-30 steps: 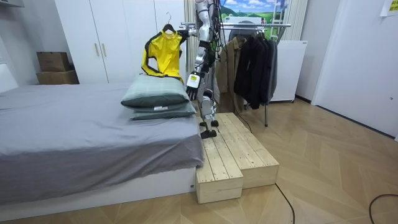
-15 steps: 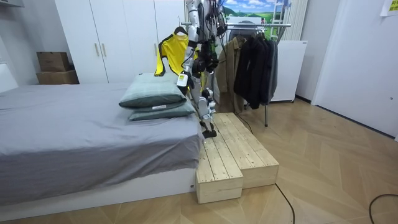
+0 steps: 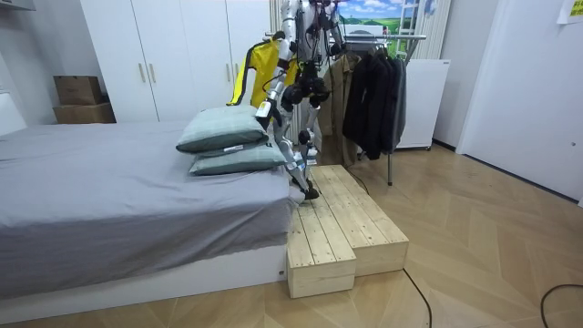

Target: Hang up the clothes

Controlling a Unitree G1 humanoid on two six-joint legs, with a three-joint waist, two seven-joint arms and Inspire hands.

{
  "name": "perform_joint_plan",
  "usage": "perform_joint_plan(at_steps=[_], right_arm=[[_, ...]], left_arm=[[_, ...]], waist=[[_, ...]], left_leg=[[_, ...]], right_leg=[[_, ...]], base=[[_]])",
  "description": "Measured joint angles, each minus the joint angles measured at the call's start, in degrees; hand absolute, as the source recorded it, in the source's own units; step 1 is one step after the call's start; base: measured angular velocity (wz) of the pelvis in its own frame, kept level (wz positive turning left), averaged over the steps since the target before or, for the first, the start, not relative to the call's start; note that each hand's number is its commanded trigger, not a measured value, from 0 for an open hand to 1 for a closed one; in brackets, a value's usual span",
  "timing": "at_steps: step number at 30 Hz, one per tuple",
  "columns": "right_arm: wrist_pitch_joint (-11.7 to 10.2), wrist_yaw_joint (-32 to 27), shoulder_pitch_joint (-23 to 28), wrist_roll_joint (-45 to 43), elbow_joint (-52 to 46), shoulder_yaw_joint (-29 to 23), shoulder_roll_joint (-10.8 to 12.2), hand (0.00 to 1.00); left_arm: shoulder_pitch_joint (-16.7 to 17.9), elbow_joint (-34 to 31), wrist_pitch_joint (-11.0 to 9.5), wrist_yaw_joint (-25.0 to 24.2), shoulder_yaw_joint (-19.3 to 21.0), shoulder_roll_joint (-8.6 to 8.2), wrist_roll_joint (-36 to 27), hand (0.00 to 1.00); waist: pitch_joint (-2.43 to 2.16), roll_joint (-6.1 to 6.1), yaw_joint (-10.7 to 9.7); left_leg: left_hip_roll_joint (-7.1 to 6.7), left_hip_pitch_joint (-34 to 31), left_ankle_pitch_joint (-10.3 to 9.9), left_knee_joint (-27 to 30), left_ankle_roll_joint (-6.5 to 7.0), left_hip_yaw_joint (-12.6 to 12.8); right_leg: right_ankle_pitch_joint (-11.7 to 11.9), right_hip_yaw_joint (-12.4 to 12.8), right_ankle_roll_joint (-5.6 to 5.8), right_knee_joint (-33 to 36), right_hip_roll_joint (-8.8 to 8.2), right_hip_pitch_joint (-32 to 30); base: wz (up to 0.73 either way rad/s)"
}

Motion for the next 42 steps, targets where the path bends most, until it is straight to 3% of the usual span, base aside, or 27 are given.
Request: perform_joint_plan(at_steps=[1,2,3,4,5,6,7,8,9,10,11,13,15,17,19,20,21,22,23,24,25,26,27,28,29,32,42], right_arm=[[0.2,0.0,0.0,0.0,0.0,0.1,-0.1,1.0],[0.8,0.1,0.1,0.1,0.6,0.2,0.1,1.0],[1.5,-0.1,0.6,0.4,1.9,0.4,0.6,1.0],[1.7,-0.5,0.5,0.4,1.8,-0.4,-0.4,1.0],[1.2,-0.8,-0.7,-0.2,1.7,-0.1,-2.5,1.0],[1.3,-0.5,-2.4,-1.5,1.7,0.8,-3.1,1.0],[1.8,-0.3,-2.1,-2.1,1.7,1.1,-2.8,1.0],[2.4,0.6,-1.0,-3.2,1.7,2.5,-2.5,1.0],[2.4,0.7,-1.2,-3.9,1.7,3.6,-2.5,1.0],[2.2,1.1,-1.4,-5.1,1.2,4.7,-2.5,1.0],[2.3,1.2,-0.6,-5.2,-0.4,4.8,-2.6,1.0],[2.4,1.1,0.9,-4.2,-2.1,3.9,-2.6,1.0],[3.0,1.0,1.8,-4.1,-2.1,1.8,-1.1,1.0],[3.4,1.0,2.1,-3.4,-2.1,0.5,-0.3,1.0],[4.1,1.0,2.2,-2.9,-2.1,0.3,0.1,1.0],[4.3,1.1,2.5,-3.0,-2.0,0.1,1.1,1.0],[4.2,1.1,2.6,-3.0,-2.0,0.0,1.5,1.0],[4.1,1.1,2.6,-3.0,-2.0,0.0,1.9,1.0],[3.9,1.1,2.2,-3.0,-2.0,0.0,1.9,1.0],[3.8,1.1,1.8,-3.0,-2.0,0.1,1.9,1.0],[3.5,1.1,1.6,-3.0,-2.0,0.1,1.8,1.0],[3.7,1.1,1.6,-2.9,-2.0,0.6,1.9,1.0],[3.7,1.1,1.6,-2.8,-2.0,1.2,1.9,1.0],[3.5,1.1,1.6,-2.1,-2.0,1.4,1.8,1.0],[3.5,1.3,1.3,-1.0,-2.0,1.4,1.6,1.0],[3.5,1.3,1.1,0.0,-2.2,1.4,1.7,1.0],[3.5,1.3,-1.5,-2.8,-2.2,1.5,1.7,1.0]], left_arm=[[0.0,-1.0,0.0,0.0,-0.2,-0.27,0.0,0.0],[-0.1,-3.3,0.1,0.3,-1.9,-0.84,0.0,0.0],[-0.7,-5.5,0.4,1.2,-5.0,-2.3,-0.3,0.0],[-2.7,-5.7,0.1,1.9,-6.1,-3.57,0.2,0.0],[-4.0,-7.0,-0.5,3.1,-6.3,-5.59,2.1,0.0],[-4.7,-8.7,-0.8,3.3,-6.4,-6.95,4.3,0.0],[-4.9,-9.7,-0.8,3.3,-6.5,-7.62,4.9,0.0],[-4.6,-11.2,-1.4,3.6,-7.5,-7.64,5.2,0.0],[-4.6,-11.3,-1.6,3.7,-7.5,-7.4,4.8,0.0],[-4.6,-11.3,-1.5,3.5,-6.9,-7.29,4.6,0.0],[-4.5,-11.3,-1.5,3.3,-6.5,-7.22,4.4,0.0],[-4.6,-10.8,-1.7,3.0,-6.6,-7.2,4.2,0.0],[-5.7,-8.1,-3.2,3.0,-6.9,-7.18,3.2,0.0],[-6.1,-7.3,-3.4,3.0,-7.7,-7.21,1.9,0.0],[-6.3,-5.6,-4.3,3.0,-8.0,-7.21,1.0,0.0],[-6.6,-3.9,-5.1,3.0,-8.0,-6.83,0.9,0.0],[-6.7,-3.3,-5.4,3.0,-8.0,-6.57,0.9,0.0],[-6.7,-2.5,-5.8,3.0,-8.0,-6.37,0.9,0.0],[-6.8,-1.4,-6.4,3.0,-8.0,-6.6,0.4,0.0],[-7.1,-0.1,-7.3,3.0,-8.4,-6.7,-0.2,0.0],[-7.2,1.8,-8.3,2.6,-8.8,-6.72,-1.5,0.0],[-6.9,3.1,-8.8,1.9,-8.7,-6.38,-3.1,0.0],[-6.8,3.6,-8.9,1.7,-8.6,-6.15,-3.9,0.0],[-6.9,4.2,-8.9,1.5,-8.5,-6.12,-4.7,0.0],[-6.8,4.2,-8.9,1.4,-7.9,-6.12,-4.7,0.0],[-6.4,4.4,-8.9,1.3,-6.3,-5.52,-4.7,0.0],[-6.1,5.4,-8.8,1.1,-6.3,-5.23,-4.7,0.0]], waist=[[0.0,-0.19,0.0],[0.15,-0.6,-0.1],[-1.08,2.94,2.7],[-0.5,3.97,4.9],[0.0,2.23,5.8],[0.33,2.22,4.7],[0.29,2.6,4.2],[0.15,2.36,4.8],[0.11,2.24,4.6],[0.15,2.18,4.0],[-0.16,2.72,2.7],[0.01,2.44,0.6],[0.18,2.27,-1.0],[0.1,2.63,-1.5],[-0.04,3.42,-1.6],[-0.15,3.36,-1.6],[-0.17,3.22,-1.6],[-0.29,2.89,0.0],[-0.28,2.91,1.5],[-0.18,3.05,1.9],[-0.11,3.14,2.8],[-0.1,2.86,3.1],[-0.05,2.6,2.9],[-0.37,2.89,2.5],[-0.4,2.97,3.0],[-0.63,2.59,3.0],[-0.55,2.29,3.1]], left_leg=[[-1.5,-0.2,0.0,-2.0,0.03,-0.9],[-4.22,-0.4,0.1,-7.9,0.69,-2.2],[-5.04,-0.5,1.4,-16.4,2.3,-3.1],[-5.27,-0.2,1.8,-18.9,1.94,-3.2],[-7.88,-0.9,1.4,-20.5,0.71,-3.4],[-9.06,-1.6,0.0,-20.9,-1.12,-6.0],[-9.48,-1.1,0.1,-22.2,-0.71,-6.0],[-11.41,1.0,0.6,-26.9,0.11,-6.7],[-12.21,1.6,1.1,-28.2,0.59,-7.1],[-13.0,1.7,1.8,-29.2,1.34,-7.7],[-12.83,1.3,2.5,-29.3,1.65,-7.7],[-12.05,1.2,3.2,-29.5,1.83,-7.7],[-10.83,0.8,3.2,-29.3,1.81,-7.9],[-10.49,-0.5,3.3,-29.2,2.05,-8.0],[-9.84,-1.6,6.4,-28.8,3.92,-8.0],[-9.73,-1.3,6.2,-28.4,5.15,-6.9],[-9.7,-1.1,6.1,-28.5,5.33,-6.2],[-9.65,-0.9,5.7,-28.5,5.7,-3.9],[-9.6,-0.8,4.8,-27.9,6.01,-1.8],[-9.6,-0.9,4.1,-27.2,6.11,-1.0],[-9.72,-0.8,2.1,-24.9,6.12,0.7],[-9.92,-0.2,0.1,-22.9,5.74,1.5],[-9.91,0.3,-0.2,-22.6,5.47,1.5],[-9.65,1.2,-0.2,-23.1,5.1,1.2],[-9.33,2.1,0.2,-24.5,4.55,1.7],[-8.38,2.5,0.6,-25.8,3.96,2.3],[-7.76,3.2,0.8,-26.4,3.66,3.0]], right_leg=[[0.8,2.6,0.6,-0.7,0.58,0.2],[4.0,9.2,5.38,-5.5,1.95,2.0],[5.3,12.2,10.91,-10.3,2.59,4.5],[1.0,1.8,9.97,-2.2,-1.24,1.7],[-6.7,-3.5,9.81,10.3,-12.23,-3.6],[-10.8,4.1,6.99,12.7,-9.17,-5.2],[-10.1,5.7,5.76,12.2,-7.88,-5.1],[-7.2,9.4,4.6,8.7,-6.2,-4.3],[-6.1,11.8,5.57,6.0,-4.83,-3.5],[-2.3,15.6,6.21,0.5,-2.63,-1.7],[0.5,17.4,7.52,-3.4,-1.18,-0.3],[1.7,18.8,8.6,-4.8,0.95,1.1],[1.9,20.6,8.28,-5.0,3.48,2.4],[1.9,23.1,8.12,-5.8,4.98,3.1],[2.2,24.7,7.74,-5.6,6.09,3.2],[1.9,24.2,8.0,-5.2,6.17,2.5],[1.5,22.1,8.61,-5.0,5.67,2.0],[1.1,13.7,9.17,-4.0,3.72,-0.1],[0.4,5.9,9.05,-2.3,0.75,-2.2],[-0.5,2.3,8.9,-0.5,-1.35,-3.3],[-2.1,-1.3,9.17,3.9,-5.85,-5.7],[-2.7,-2.6,9.83,5.2,-9.01,-6.2],[-3.0,-2.5,9.8,5.2,-8.89,-5.7],[-2.8,-1.6,9.35,3.7,-7.69,-4.4],[-1.2,-1.0,8.37,1.7,-6.74,-3.4],[1.1,-1.0,7.68,-2.4,-5.1,-1.7],[1.8,-0.6,7.33,-5.0,-4.05,-0.4]], base=[[-0.45],[-0.46],[-0.75],[-1.04],[-0.92],[-0.58],[-0.67],[-0.91],[-1.55],[-1.56],[-1.4],[-0.95],[-0.91],[-0.79],[-0.65],[-0.34],[-0.62],[-0.86],[-0.94],[-0.8],[-0.59],[-0.53],[-0.26],[-0.21],[-0.23],[-0.18],[-0.04]])
